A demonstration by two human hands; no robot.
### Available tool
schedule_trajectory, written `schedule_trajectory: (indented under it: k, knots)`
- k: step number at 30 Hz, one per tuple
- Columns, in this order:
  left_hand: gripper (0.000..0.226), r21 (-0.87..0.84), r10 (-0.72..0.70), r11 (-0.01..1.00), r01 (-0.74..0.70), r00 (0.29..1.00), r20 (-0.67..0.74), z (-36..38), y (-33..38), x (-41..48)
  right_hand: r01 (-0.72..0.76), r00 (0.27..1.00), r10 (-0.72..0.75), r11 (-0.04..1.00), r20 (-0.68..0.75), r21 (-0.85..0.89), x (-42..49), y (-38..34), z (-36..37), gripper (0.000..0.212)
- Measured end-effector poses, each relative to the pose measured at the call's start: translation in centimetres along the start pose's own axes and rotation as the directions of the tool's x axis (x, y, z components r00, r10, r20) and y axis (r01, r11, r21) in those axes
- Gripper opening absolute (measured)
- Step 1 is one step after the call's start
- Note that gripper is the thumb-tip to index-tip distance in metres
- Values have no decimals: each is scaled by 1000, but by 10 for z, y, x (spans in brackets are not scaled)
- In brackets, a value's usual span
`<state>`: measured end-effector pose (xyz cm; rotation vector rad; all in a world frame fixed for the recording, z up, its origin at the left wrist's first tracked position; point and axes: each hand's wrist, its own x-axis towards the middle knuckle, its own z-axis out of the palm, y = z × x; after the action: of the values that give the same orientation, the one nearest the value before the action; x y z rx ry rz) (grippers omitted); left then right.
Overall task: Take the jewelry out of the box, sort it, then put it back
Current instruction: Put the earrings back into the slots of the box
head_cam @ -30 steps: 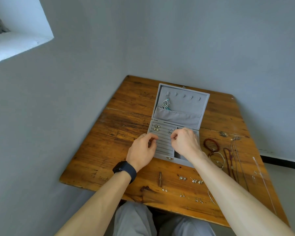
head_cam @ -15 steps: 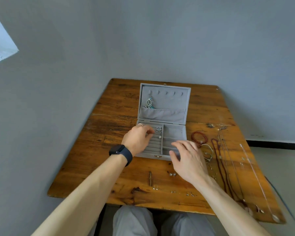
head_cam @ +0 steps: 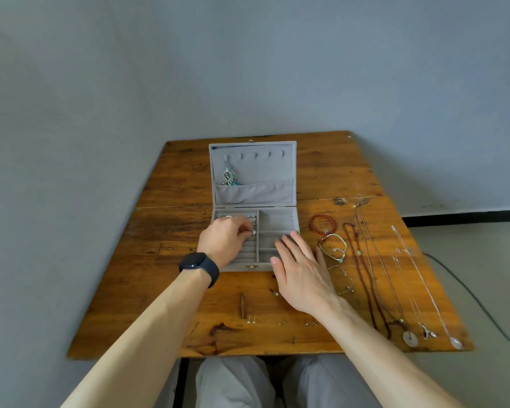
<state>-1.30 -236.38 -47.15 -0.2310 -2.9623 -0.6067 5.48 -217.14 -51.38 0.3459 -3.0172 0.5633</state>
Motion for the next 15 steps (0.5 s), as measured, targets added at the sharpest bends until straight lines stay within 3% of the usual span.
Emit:
schedule_trajectory:
  k: [6, 10, 15]
  knots:
    - [15, 59, -16, 998, 23, 993, -116, 7, 3, -8, -4, 1000, 4, 1000, -2, 24, -1, 0, 1, 59]
    - [17, 15, -36, 999, 38, 994, -104, 10, 4, -10, -8, 1000, 8, 999, 6, 34, -1, -1, 0, 58]
    - [24, 81, 8, 997, 1, 994, -112, 10, 7, -11, -11, 999, 9, 999, 31, 39, 0, 0, -2, 59]
